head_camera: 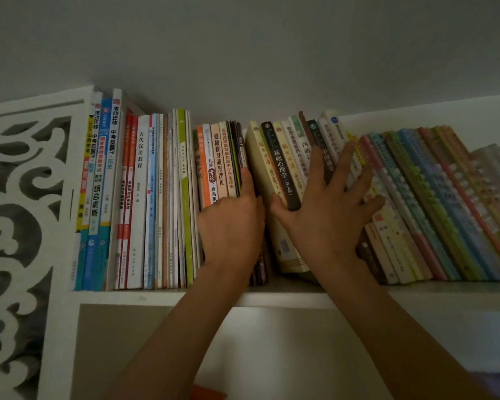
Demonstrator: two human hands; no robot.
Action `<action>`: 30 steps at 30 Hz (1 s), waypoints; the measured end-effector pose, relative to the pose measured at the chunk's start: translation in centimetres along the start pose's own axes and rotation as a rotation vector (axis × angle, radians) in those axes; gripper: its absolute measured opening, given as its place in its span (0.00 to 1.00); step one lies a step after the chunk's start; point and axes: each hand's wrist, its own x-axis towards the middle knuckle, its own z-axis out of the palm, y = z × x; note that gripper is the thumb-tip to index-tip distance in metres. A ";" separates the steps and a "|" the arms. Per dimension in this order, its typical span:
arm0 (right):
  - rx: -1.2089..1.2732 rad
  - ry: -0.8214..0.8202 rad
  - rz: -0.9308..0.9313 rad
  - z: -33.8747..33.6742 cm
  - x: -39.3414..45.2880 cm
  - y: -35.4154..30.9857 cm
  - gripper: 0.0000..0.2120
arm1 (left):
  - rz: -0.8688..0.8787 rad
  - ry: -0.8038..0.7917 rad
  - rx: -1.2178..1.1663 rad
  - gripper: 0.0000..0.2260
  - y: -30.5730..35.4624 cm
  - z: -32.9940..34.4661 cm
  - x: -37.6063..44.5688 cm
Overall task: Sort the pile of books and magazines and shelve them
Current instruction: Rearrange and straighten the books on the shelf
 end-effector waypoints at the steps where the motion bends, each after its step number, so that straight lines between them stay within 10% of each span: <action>1: -0.004 0.001 -0.003 0.1 -0.2 -0.2 0.45 | 0.009 -0.026 -0.026 0.23 -0.3 -0.2 0.0; 12: 0.117 0.045 -0.203 -2.3 1.1 3.0 0.27 | 0.013 0.094 -0.424 0.14 -0.2 -1.4 -1.7; 18: 0.368 -0.026 -0.230 -3.8 8.6 3.8 0.21 | 0.099 0.015 -0.287 0.40 2.5 -0.7 -1.0; 24: 0.099 -0.031 -0.339 -3.3 8.8 4.6 0.27 | 0.153 -0.085 -0.219 0.48 3.3 1.7 -1.9; 30: 0.052 0.153 0.110 -7.7 6.1 15.8 0.35 | 0.140 -0.112 -0.262 0.47 2.9 2.2 -1.6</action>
